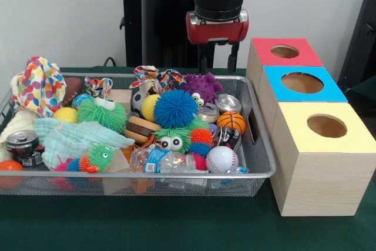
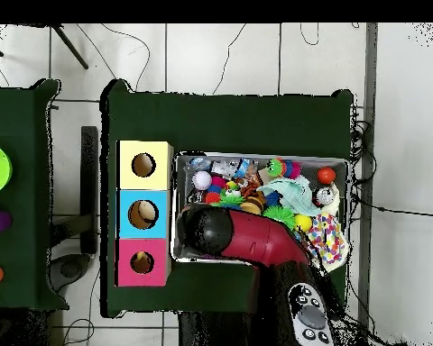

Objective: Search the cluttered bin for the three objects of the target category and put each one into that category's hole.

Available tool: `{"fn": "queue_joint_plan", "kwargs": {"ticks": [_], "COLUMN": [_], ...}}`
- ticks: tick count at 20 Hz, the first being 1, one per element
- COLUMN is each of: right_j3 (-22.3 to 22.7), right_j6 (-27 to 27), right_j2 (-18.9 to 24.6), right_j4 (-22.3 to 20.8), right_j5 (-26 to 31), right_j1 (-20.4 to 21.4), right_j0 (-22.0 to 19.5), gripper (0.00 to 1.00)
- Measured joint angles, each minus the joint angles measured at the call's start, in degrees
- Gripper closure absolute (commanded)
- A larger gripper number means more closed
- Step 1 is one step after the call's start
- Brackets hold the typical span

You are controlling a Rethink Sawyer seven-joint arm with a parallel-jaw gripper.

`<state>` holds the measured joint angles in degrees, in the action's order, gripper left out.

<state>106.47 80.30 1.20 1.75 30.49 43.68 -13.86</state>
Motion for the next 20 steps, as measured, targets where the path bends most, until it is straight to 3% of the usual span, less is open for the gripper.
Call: {"fn": "queue_joint_plan", "kwargs": {"ticks": [20], "right_j3": [-2.98], "right_j6": [0.00], "right_j2": [4.89], "right_j4": [-4.31], "right_j5": [0.71], "right_j1": [-3.44], "right_j0": [-5.36], "gripper": [0.00]}}
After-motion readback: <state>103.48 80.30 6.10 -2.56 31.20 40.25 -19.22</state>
